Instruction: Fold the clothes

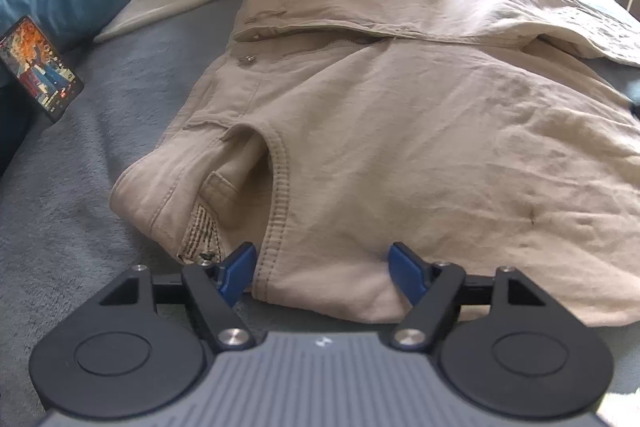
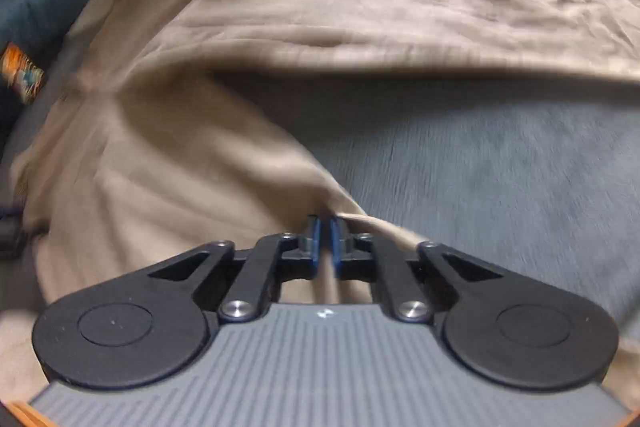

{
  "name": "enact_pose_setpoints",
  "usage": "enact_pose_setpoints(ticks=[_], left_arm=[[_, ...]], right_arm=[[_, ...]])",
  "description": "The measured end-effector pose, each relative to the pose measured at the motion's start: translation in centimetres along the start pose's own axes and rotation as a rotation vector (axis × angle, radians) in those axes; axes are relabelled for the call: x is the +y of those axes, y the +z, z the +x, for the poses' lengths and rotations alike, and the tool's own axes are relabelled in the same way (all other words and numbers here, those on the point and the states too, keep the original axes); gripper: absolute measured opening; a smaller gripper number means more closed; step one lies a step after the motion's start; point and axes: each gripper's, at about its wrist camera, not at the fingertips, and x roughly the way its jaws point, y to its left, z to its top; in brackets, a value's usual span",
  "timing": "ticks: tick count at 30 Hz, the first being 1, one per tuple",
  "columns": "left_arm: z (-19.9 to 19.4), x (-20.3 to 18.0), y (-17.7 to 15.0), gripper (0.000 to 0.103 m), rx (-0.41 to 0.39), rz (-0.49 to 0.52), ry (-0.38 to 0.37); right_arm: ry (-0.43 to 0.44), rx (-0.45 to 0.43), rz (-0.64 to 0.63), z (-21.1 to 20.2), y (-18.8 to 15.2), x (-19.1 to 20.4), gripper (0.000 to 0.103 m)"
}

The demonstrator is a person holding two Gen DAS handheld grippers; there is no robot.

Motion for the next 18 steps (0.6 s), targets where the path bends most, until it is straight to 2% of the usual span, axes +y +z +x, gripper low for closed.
enact_pose_setpoints(ticks=[2,4,6,7,10,11,12,14,15,16,18], left_arm=[[0.0,0.1,-0.1,0.076,-0.003,-0.002,-0.007],[0.1,0.0,-0.1,0.077,-0.008,-0.006,-0.008],[0.2,-0.1,-0.2,0.08,-0.014,-0.01,-0.007],[0.2,-0.2,-0.3,0.081,-0.017,-0.01,-0.003],[0.2,-0.4,-0.4,0.084,-0.023,-0.006,0.001],[0.2,-0.4,-0.4,0.084,-0.024,-0.004,0.0],[0.2,-0.3,-0.4,0.084,-0.023,0.0,-0.005],[0.1,-0.1,-0.3,0.084,-0.02,0.009,-0.021],[0.0,0.1,-0.3,0.084,-0.017,0.011,-0.029],[0.0,0.2,-0.2,0.084,-0.012,0.013,-0.037],[-0.1,0.4,0.0,0.084,-0.002,0.002,-0.047]], right_arm=[[-0.037,-0.054,0.039,-0.4,1.3,0.0,0.008],[-0.001,-0.072,0.006,-1.5,1.9,1.4,0.008],[0.101,-0.04,-0.054,-1.9,1.6,3.4,0.007],[0.125,-0.017,-0.101,-1.3,1.4,4.6,0.007],[0.144,0.051,-0.231,1.4,0.8,7.8,0.006],[0.137,0.055,-0.235,2.3,0.9,8.2,0.003],[0.116,0.041,-0.197,3.4,1.2,7.7,0.0],[0.076,0.005,-0.102,4.9,2.0,6.6,0.0],[0.061,-0.023,-0.024,4.7,2.7,5.9,0.0],[0.05,-0.052,0.029,4.2,3.3,5.4,0.006],[0.056,-0.087,0.046,2.3,3.6,4.9,0.006]])
